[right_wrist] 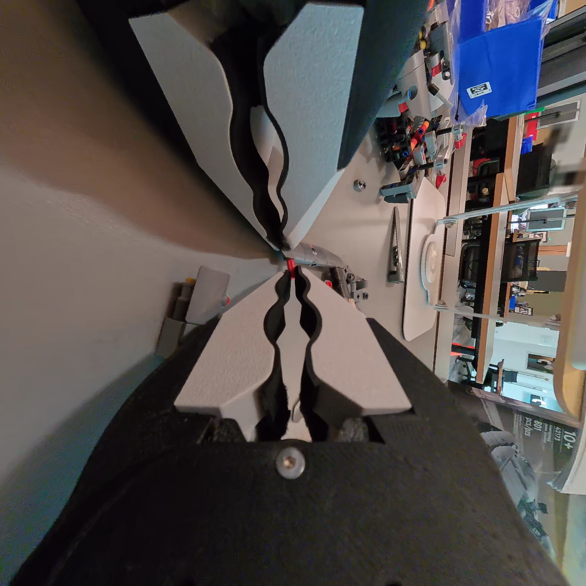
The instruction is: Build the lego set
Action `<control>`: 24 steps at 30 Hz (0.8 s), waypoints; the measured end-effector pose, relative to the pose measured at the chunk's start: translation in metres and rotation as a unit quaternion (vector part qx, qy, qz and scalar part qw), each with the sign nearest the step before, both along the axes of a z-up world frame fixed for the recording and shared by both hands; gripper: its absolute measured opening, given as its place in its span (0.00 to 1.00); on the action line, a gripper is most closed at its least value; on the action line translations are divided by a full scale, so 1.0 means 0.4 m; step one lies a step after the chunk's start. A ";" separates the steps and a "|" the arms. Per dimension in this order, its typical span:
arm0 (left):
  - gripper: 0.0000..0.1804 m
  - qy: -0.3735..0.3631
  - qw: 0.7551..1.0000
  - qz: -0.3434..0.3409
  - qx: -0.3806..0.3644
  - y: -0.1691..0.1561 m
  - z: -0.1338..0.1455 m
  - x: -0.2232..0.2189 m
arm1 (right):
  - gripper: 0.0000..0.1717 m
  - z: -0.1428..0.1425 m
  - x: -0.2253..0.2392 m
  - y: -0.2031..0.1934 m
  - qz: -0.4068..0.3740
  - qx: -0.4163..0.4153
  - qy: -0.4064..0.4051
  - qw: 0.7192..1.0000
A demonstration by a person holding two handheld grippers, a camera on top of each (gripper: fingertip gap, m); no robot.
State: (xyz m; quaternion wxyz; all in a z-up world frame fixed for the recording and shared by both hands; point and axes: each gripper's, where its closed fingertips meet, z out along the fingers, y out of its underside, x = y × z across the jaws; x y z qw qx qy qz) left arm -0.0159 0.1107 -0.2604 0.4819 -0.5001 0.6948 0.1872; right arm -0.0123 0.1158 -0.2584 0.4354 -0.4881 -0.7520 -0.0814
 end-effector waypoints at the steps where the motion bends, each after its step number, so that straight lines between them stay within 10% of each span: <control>1: 0.00 0.001 1.000 0.000 0.001 0.000 0.000 0.000 | 0.00 -0.001 -0.002 0.000 0.001 -0.003 0.002 1.000; 15: 0.00 -0.005 1.000 0.000 -0.003 0.011 0.004 -0.003 | 0.10 0.043 0.015 0.012 0.007 -0.068 0.039 0.997; 24: 0.00 0.028 0.999 -0.021 0.003 0.005 0.004 -0.007 | 0.22 0.058 0.112 -0.122 -0.004 -0.316 0.085 0.945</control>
